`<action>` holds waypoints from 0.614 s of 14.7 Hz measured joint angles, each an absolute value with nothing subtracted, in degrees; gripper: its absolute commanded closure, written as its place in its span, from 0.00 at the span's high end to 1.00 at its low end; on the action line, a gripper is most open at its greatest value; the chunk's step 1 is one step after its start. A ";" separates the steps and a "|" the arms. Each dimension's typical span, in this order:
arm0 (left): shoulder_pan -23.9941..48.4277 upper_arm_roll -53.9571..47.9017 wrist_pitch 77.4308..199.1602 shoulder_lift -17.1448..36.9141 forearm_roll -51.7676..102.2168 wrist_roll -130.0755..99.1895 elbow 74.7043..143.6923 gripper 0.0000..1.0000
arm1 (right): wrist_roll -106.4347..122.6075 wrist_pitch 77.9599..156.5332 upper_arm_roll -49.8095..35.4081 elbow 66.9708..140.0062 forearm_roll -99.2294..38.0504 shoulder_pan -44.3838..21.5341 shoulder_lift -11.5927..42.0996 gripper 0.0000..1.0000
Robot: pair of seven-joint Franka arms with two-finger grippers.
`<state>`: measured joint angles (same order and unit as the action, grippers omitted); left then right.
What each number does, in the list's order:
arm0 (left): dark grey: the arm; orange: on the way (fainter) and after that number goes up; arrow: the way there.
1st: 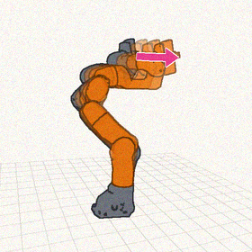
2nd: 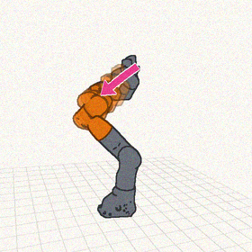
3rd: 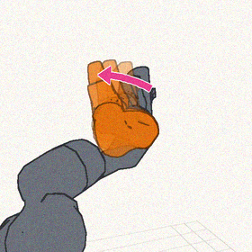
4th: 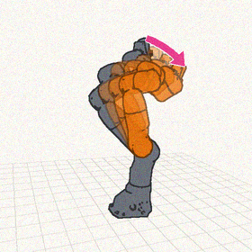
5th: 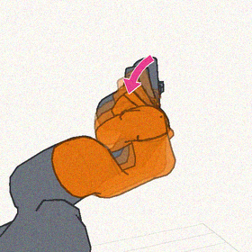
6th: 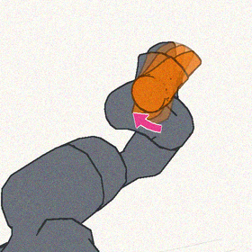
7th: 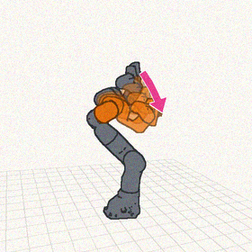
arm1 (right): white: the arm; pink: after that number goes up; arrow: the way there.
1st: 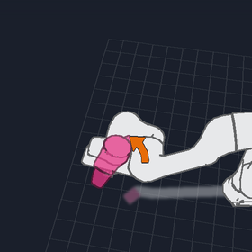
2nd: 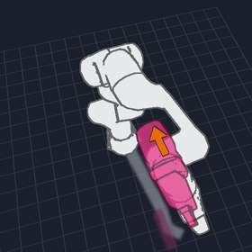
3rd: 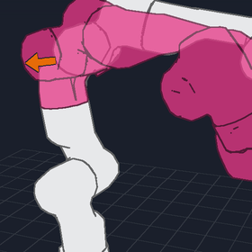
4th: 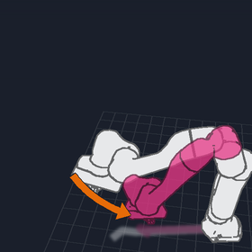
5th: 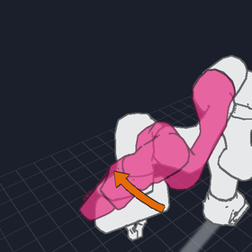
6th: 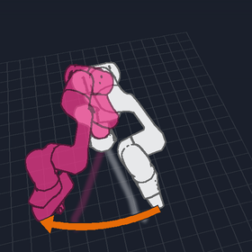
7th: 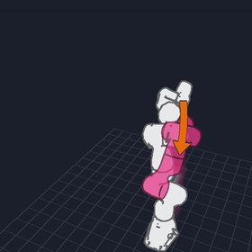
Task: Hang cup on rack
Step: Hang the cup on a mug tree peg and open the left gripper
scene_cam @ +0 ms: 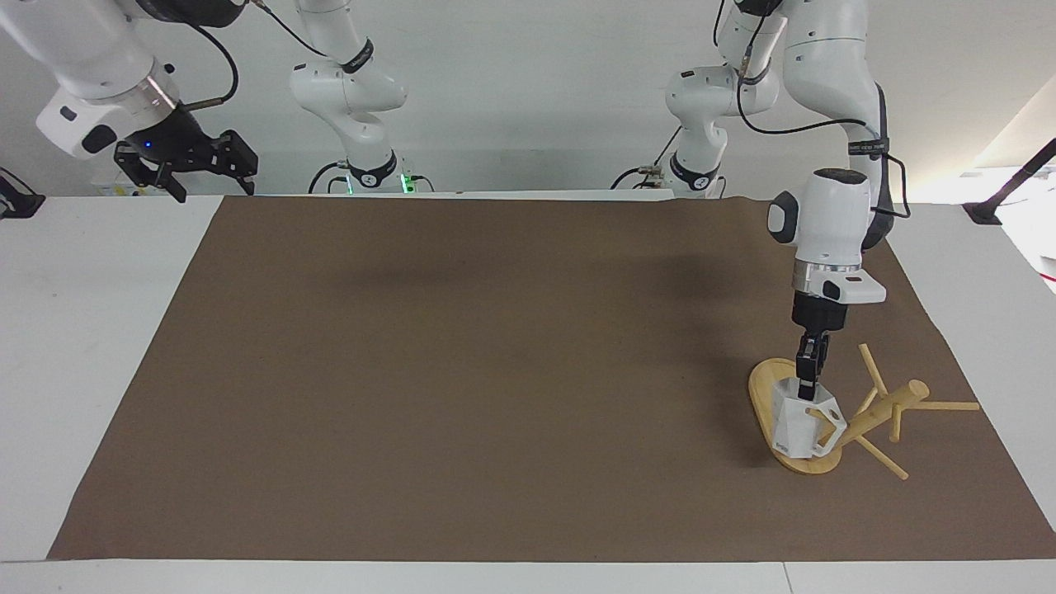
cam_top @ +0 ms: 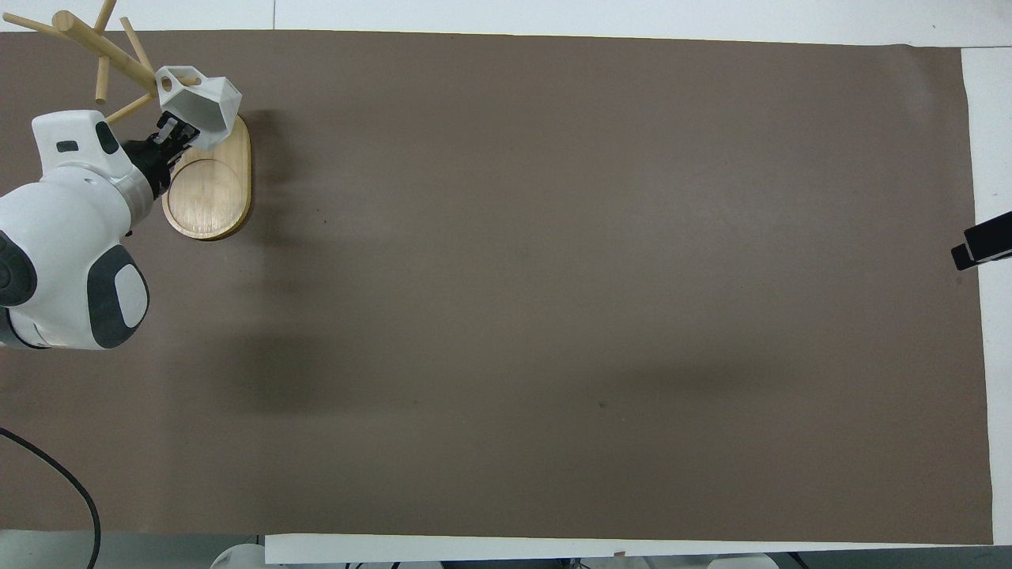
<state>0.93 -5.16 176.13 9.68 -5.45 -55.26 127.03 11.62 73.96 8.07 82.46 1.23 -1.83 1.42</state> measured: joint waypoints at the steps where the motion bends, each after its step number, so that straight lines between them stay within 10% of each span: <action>1: 0.93 -5.16 175.10 9.65 -5.45 -55.25 126.96 0.63 | 10.91 73.96 8.04 82.41 1.23 -1.83 1.42 1.00; 9: 1.13 -5.73 146.35 5.03 -5.48 -54.28 123.35 1.00 | 10.34 73.96 8.04 82.32 1.23 -1.84 1.40 1.00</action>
